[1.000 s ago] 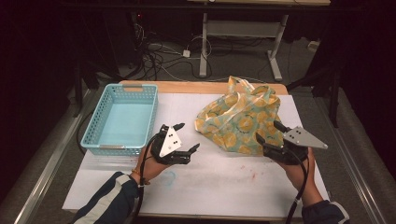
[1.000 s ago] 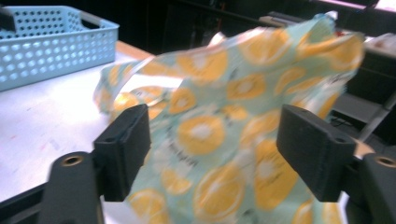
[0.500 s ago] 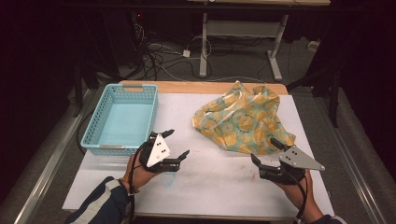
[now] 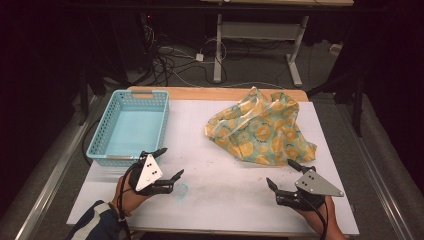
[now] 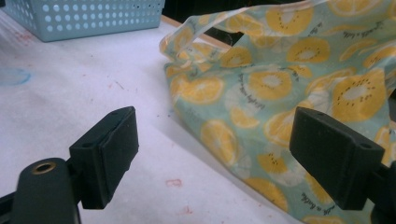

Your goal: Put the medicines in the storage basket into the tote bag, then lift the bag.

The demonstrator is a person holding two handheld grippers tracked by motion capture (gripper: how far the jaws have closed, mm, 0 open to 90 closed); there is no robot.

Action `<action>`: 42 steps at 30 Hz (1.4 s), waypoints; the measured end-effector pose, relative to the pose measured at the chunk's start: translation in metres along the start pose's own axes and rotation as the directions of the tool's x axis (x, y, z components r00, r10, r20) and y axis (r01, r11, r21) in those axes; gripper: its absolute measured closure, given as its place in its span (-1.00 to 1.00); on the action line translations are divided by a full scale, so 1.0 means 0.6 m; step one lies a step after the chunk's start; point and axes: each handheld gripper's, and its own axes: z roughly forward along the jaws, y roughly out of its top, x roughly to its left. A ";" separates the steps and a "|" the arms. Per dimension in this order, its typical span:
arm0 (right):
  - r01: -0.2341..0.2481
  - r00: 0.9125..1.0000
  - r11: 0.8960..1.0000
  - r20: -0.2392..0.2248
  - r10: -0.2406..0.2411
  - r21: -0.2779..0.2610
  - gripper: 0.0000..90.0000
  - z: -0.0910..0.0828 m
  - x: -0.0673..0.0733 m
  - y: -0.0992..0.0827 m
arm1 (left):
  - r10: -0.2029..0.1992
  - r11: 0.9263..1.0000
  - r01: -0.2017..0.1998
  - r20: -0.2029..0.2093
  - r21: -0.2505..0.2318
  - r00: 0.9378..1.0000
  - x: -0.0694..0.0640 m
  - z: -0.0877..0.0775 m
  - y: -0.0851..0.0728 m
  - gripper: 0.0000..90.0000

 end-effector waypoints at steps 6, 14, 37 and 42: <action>-0.002 1.000 1.000 0.000 0.002 0.004 -0.65 -0.003 0.004 -0.004 | -0.009 1.000 0.009 -0.021 0.029 1.000 0.009 -0.023 -0.027 -0.60; 0.024 0.999 1.000 -0.022 -0.023 0.018 -0.65 -0.007 0.020 -0.015 | -0.026 0.997 0.029 -0.038 0.077 0.999 0.011 -0.044 -0.058 -0.60; 0.075 0.996 0.996 -0.043 -0.073 0.050 -0.65 0.001 0.037 -0.027 | -0.014 0.995 0.019 -0.052 0.100 0.999 0.008 -0.057 -0.069 -0.60; 0.074 0.997 0.996 -0.043 -0.071 0.053 -0.65 0.001 0.037 -0.027 | -0.012 0.995 0.017 -0.050 0.101 0.999 0.008 -0.055 -0.068 -0.60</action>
